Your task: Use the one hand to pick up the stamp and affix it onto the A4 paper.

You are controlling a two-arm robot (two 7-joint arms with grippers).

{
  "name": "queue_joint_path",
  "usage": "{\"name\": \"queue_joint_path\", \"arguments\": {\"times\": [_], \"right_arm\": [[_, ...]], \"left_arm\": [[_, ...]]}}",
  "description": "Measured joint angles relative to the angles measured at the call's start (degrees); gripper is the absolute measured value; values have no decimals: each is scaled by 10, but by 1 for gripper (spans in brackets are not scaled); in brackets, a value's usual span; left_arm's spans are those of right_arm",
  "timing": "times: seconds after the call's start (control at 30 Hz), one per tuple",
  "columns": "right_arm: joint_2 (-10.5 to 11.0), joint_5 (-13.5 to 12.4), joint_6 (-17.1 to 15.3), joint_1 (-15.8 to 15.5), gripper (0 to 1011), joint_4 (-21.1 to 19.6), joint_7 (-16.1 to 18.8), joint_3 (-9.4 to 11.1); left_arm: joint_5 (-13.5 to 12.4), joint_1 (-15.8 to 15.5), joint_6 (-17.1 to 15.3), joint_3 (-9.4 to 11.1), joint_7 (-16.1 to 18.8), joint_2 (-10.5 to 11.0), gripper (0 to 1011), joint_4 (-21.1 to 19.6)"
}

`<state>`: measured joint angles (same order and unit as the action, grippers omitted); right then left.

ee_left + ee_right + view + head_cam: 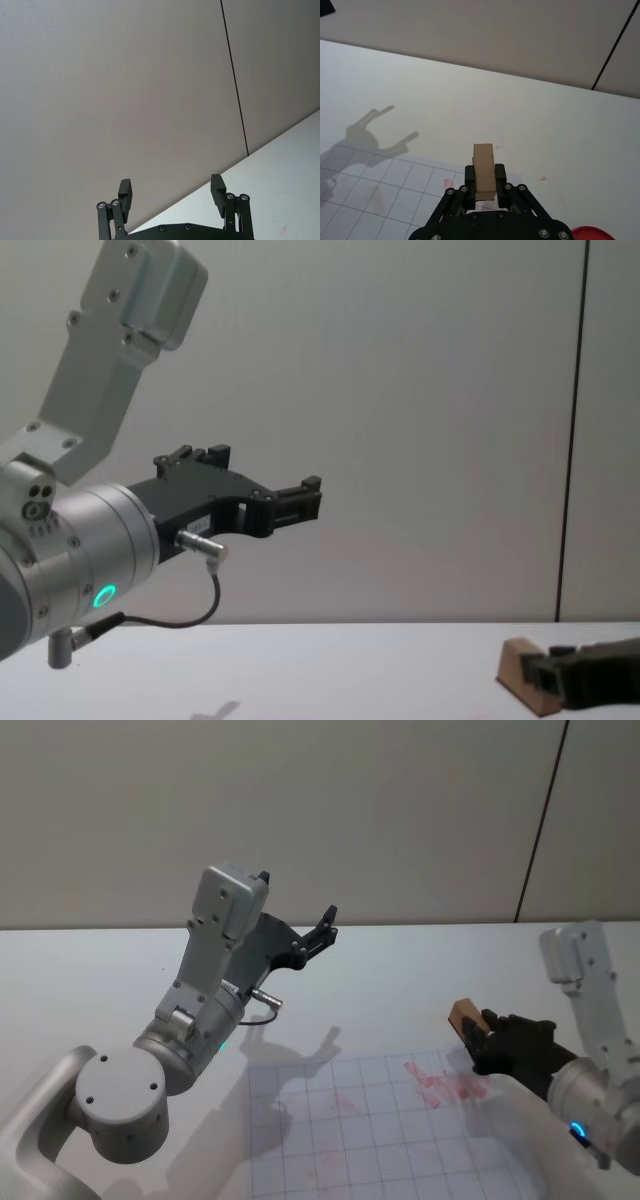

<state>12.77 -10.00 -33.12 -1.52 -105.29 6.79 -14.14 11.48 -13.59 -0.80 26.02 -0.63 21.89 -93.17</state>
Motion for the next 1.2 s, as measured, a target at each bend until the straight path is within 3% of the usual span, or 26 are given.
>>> {"name": "queue_joint_path", "arguments": {"times": [0.5, 1.2], "right_arm": [[-31, 37, -6, 45, 213, 90, 26, -17], [-40, 51, -14, 51, 213, 127, 45, -26]], "left_arm": [[0, 0, 0, 0, 0, 0, 1001, 0], [0, 0, 0, 0, 0, 0, 1002, 0]]}}
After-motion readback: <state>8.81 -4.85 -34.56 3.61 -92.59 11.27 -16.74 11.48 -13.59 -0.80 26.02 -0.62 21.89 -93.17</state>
